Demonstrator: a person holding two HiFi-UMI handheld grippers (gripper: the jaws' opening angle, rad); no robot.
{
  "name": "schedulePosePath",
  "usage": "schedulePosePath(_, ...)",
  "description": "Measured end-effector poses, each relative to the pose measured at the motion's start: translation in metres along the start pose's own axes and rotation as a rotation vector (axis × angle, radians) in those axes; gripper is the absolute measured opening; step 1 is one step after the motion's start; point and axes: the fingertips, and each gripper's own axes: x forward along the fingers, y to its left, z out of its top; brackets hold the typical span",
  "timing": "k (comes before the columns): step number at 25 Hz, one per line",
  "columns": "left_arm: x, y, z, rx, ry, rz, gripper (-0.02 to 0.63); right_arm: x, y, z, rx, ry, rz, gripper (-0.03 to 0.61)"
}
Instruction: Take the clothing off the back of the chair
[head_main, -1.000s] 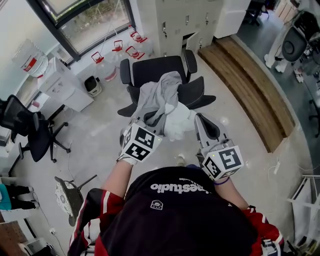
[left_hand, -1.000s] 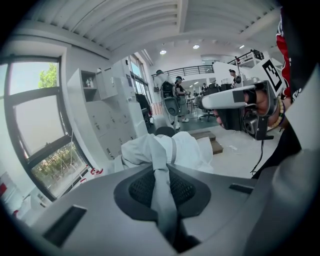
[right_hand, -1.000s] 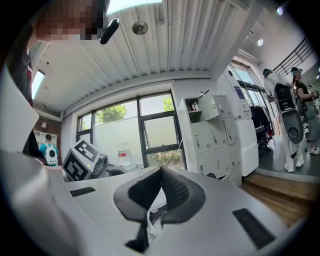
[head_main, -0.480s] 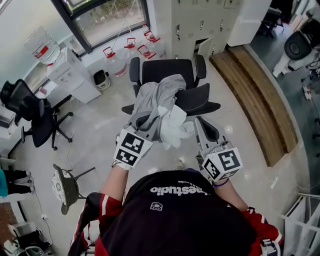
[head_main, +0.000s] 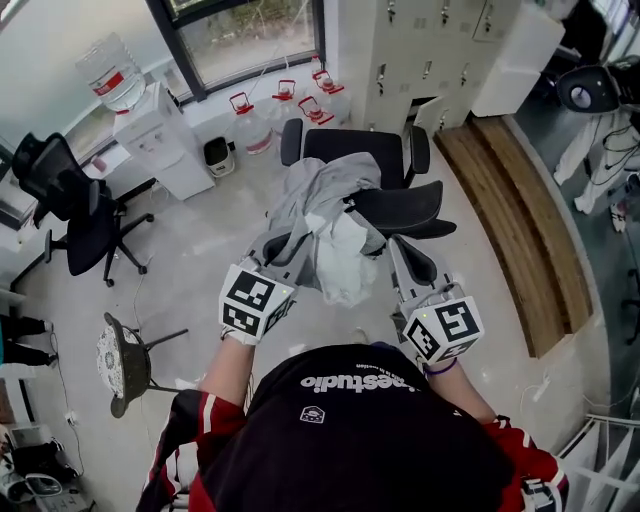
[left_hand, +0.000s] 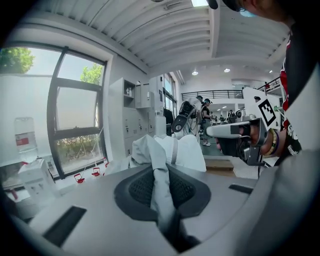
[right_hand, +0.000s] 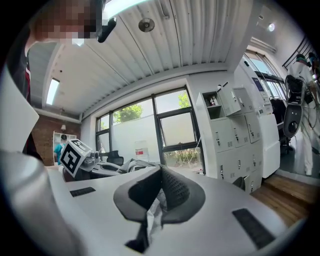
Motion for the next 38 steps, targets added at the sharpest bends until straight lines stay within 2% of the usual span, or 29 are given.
schedulePosePath(8,-0.072,0.047,-0.013,-0.041,-0.064,0.085,0.046,0.023,0.069,-0.006,-0.009,-0.002,0.044,0.015)
schedulePosePath(15,-0.125,0.085,-0.027,-0.066,-0.097,0.137,0.046,0.035,0.117,-0.015,-0.019,0.005,0.047,0.015)
schedulePosePath(23,-0.176,0.102,-0.050,-0.061,-0.119,0.157,0.046,0.037,0.163,-0.033,-0.011,-0.005,0.039,0.015)
schedulePosePath(29,-0.217,0.113,-0.061,-0.080,-0.130,0.194,0.046,0.049,0.198,-0.038,-0.011,-0.002,0.087,0.015)
schedulePosePath(38,-0.270,0.130,-0.079,-0.087,-0.158,0.319,0.046,0.068,0.246,-0.054,-0.029,0.027,0.196,0.015)
